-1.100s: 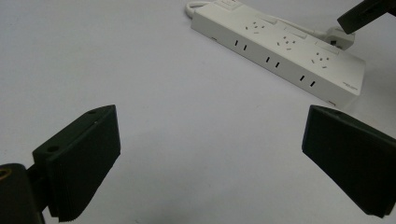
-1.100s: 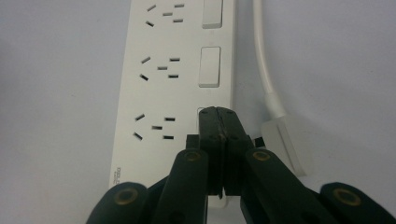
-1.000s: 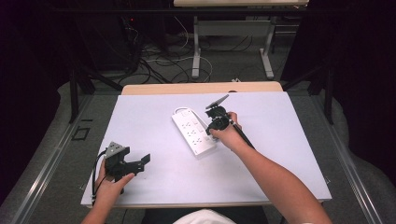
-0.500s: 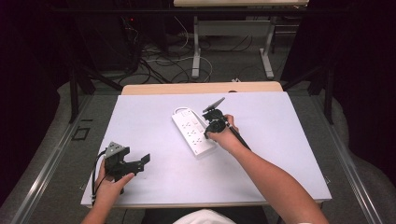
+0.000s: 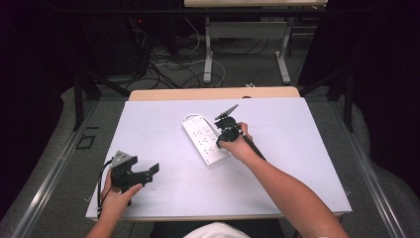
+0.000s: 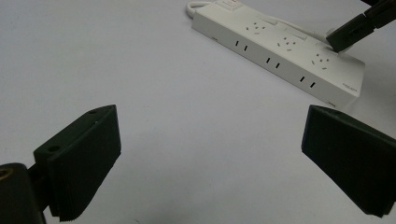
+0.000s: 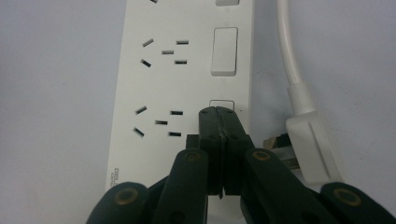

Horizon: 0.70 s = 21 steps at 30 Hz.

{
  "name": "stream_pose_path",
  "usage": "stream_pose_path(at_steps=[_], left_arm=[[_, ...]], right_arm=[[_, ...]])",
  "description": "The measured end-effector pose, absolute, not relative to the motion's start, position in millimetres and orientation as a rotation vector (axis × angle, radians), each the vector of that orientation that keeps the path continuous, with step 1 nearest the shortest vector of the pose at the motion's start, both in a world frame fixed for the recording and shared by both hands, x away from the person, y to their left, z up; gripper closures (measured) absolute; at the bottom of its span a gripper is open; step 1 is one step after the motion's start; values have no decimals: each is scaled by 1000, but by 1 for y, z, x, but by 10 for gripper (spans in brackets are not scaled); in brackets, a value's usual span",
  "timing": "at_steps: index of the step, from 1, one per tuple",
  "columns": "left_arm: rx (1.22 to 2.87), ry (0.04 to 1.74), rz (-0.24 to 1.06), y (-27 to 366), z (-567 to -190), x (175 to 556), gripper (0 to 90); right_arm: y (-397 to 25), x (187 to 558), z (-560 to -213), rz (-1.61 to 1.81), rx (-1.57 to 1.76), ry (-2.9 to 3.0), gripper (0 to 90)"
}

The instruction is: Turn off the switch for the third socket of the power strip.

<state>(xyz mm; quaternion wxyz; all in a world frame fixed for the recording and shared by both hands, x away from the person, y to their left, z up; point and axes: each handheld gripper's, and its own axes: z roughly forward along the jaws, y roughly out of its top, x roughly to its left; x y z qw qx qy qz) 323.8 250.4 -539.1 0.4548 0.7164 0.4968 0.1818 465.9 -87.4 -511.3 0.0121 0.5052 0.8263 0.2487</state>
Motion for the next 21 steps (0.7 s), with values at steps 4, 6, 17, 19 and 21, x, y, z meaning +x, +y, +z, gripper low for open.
stream_pose_path(at_steps=[4, 6, 17, 19, 21], left_arm=[[1765, 1225, 451, 250, -539, 324, 48], [1765, 1225, 451, 250, -539, 324, 47], [1768, 1227, 451, 250, -539, 324, 48], [1768, 1228, 450, 250, -539, 324, 48], [1768, 1228, 451, 250, -539, 324, 49]], right_arm=[[-88, 465, -514, 812, 1565, 2549, 900], [-89, 465, -513, 806, 1560, 2565, 900], [-94, 464, -514, 783, 1581, 2589, 900], [-94, 464, -515, 801, 1577, 2582, 900], [-94, 463, -515, 806, 1596, 2574, 900]])
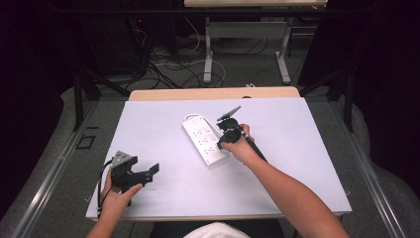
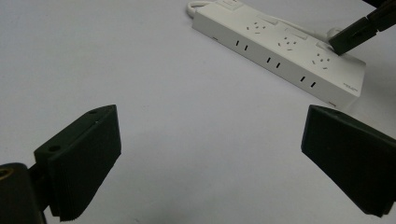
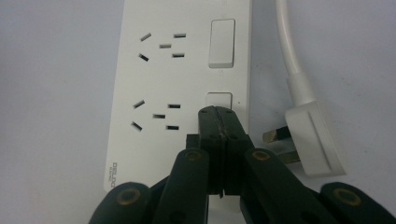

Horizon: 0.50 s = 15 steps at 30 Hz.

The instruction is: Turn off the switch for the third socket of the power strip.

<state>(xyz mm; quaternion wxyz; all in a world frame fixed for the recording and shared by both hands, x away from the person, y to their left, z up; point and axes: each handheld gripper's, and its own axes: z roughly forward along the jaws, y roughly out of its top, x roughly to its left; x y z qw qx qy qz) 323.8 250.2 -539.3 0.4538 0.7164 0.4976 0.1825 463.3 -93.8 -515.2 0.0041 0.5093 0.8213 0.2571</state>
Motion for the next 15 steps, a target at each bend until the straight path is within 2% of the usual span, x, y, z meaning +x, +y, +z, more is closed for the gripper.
stream_pose_path(at_steps=[9, 15], left_arm=[[1775, 1227, 443, 251, -539, 324, 49], [1768, 1230, 445, 250, -540, 324, 49]], right_arm=[[-93, 464, -514, 788, 1599, 2578, 899], [-95, 465, -513, 785, 1592, 2575, 859]])
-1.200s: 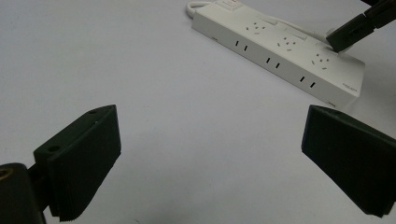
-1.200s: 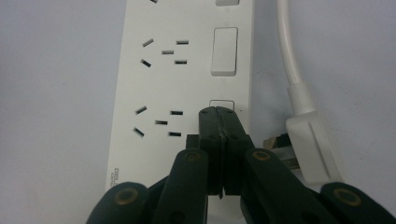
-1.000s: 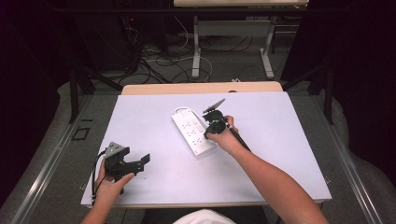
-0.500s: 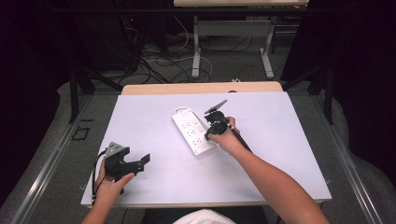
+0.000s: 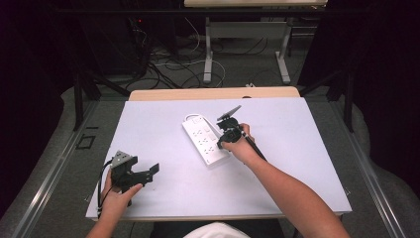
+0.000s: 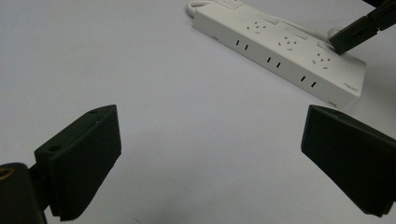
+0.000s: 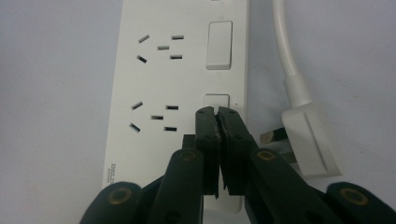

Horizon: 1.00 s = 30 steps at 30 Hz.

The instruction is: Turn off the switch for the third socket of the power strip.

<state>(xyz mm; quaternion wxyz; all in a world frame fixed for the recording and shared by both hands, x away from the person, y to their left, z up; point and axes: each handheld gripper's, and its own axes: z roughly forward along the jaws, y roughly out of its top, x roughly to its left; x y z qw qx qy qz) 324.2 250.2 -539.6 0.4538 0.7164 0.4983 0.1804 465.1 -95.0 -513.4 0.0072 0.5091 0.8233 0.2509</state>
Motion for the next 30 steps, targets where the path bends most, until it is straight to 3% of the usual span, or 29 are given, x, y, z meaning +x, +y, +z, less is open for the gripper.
stream_pose_path(at_steps=[18, 30], left_arm=[[1769, 1230, 447, 250, -540, 324, 50], [1775, 1229, 439, 251, -539, 324, 50]], right_arm=[[-103, 469, -505, 876, 1575, 2541, 658], [-102, 469, -495, 929, 1524, 2539, 612]])
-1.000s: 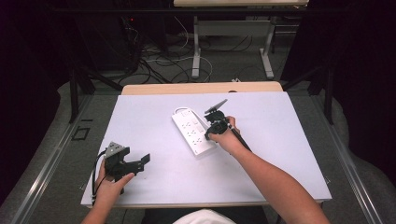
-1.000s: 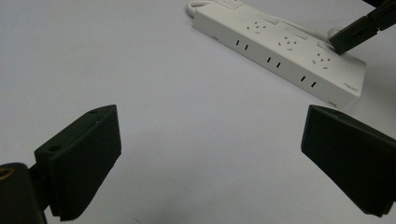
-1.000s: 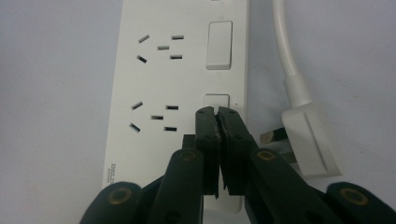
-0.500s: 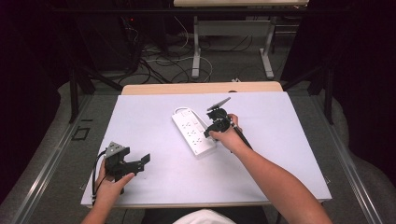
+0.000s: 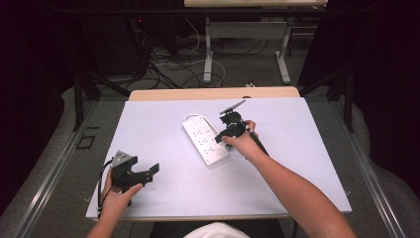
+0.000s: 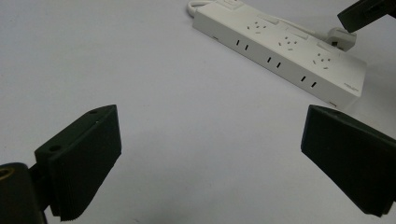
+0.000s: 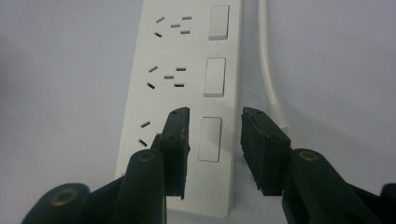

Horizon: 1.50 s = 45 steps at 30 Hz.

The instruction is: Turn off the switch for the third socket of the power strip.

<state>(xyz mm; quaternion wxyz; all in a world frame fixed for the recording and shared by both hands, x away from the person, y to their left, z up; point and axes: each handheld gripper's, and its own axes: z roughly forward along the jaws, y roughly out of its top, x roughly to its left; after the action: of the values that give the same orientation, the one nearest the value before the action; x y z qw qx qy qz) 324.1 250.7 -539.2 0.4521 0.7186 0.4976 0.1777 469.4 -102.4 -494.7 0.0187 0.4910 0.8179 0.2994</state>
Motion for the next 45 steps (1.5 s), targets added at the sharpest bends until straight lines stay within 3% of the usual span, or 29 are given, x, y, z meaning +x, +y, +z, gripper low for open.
stream_pose_path(at_steps=[28, 45], left_arm=[[1770, 1235, 434, 251, -539, 324, 50], [1769, 1238, 430, 251, -540, 324, 50]], right_arm=[[-111, 466, -469, 986, 1495, 2510, 411], [-120, 457, -456, 1068, 1365, 2460, 333]])
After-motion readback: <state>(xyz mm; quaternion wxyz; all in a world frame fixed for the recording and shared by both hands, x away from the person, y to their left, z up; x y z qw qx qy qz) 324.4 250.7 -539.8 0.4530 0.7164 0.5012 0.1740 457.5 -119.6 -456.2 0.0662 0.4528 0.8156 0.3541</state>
